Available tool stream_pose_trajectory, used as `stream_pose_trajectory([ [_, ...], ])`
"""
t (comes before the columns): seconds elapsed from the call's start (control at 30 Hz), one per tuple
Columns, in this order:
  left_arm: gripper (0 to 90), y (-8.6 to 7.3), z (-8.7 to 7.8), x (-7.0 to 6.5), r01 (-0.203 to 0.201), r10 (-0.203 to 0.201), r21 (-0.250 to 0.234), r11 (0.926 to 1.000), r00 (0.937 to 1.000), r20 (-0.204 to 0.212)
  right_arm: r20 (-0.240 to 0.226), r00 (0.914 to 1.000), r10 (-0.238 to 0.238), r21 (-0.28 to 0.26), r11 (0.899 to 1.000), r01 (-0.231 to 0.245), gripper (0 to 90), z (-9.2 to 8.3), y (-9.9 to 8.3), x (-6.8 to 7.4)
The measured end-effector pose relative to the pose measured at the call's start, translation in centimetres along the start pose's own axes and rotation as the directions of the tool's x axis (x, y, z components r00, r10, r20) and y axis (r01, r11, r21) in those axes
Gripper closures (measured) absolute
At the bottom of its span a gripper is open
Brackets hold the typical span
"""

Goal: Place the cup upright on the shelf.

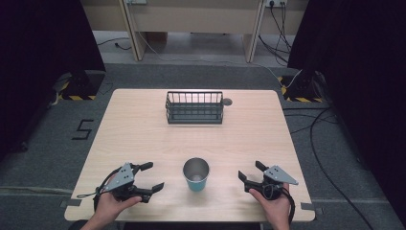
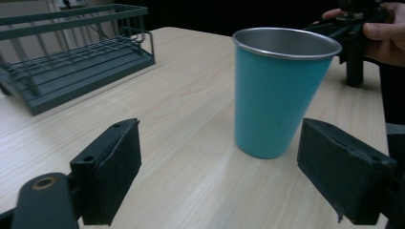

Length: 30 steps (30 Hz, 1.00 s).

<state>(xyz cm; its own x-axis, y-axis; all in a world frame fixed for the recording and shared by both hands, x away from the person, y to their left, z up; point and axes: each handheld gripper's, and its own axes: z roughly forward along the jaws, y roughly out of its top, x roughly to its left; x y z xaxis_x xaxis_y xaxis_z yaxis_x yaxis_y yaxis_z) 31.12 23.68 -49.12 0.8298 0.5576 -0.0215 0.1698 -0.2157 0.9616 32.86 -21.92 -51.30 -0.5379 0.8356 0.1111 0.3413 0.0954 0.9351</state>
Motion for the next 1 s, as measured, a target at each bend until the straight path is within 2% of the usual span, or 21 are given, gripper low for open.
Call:
stream_pose_trajectory([
  [0.27, 14.6, 0.0, 1.8, -1.2, -0.029, 0.027, 0.031, 0.9991, 0.9986, 0.045, -0.008, 1.0, 0.001, -0.004, 1.0, -0.001, 17.6, 0.0, 0.0, 0.0],
  [0.4, 14.5, -0.1, 2.5, -1.5, -0.03, 0.028, 0.041, 0.9987, 0.9978, 0.061, -0.007, 1.0, 0.0, -0.005, 1.0, 0.0, 17.7, 0.0, 0.0, -0.1],
  [0.6, 14.6, 0.1, 4.0, -2.2, -0.058, 0.052, 0.059, 0.9965, 0.9941, 0.095, -0.007, 1.0, 0.0, -0.003, 1.0, -0.001, 17.9, 0.0, 0.0, 0.0],
  [1.0, 14.5, 0.7, 7.1, -2.1, -0.088, 0.078, 0.074, 0.9933, 0.9895, 0.122, -0.011, 0.9999, 0.008, -0.003, 1.0, -0.008, 18.1, 0.0, 0.0, -0.1],
])
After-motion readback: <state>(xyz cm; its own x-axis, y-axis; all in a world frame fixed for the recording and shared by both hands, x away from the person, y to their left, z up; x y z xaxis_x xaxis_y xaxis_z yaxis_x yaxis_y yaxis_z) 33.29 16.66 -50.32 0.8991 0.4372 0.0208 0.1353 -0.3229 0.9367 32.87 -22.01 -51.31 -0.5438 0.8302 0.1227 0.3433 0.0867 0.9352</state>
